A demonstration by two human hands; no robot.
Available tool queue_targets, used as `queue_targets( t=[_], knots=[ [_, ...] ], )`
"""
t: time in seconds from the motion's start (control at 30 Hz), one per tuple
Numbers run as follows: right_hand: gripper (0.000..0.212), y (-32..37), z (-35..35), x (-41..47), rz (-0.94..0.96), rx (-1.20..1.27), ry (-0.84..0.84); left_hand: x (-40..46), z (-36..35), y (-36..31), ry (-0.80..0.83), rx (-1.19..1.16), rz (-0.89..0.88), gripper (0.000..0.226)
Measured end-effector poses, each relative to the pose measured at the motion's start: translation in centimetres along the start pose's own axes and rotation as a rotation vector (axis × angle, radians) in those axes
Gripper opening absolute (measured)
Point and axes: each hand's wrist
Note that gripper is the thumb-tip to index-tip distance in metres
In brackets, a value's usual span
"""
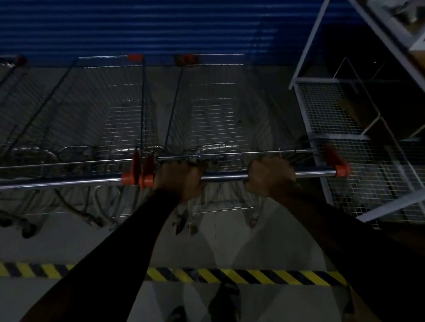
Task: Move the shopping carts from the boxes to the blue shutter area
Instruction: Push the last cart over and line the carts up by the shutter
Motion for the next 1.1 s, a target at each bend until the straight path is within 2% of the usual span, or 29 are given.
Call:
queue_targets(
  t=[0.47,1.1],
  knots=[
    [0.037,0.4,0.4,0.1,-0.034,0.040,0.032,1.2,-0.1,0.7,-0.032,0.019,0.002,0.036],
    [0.039,-0.1,-0.2,1.4,-0.070,0.001,-0.009,1.8,-0.1,0.6,-0.023,0.032,0.002,0.036]
  ],
)
Point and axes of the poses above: each hand's wrist, its own x-axis towards the middle knuckle, its own z-axis out of the back of the hand, y = z × x, and after that the axes turned 11 degrees about y, right-handed
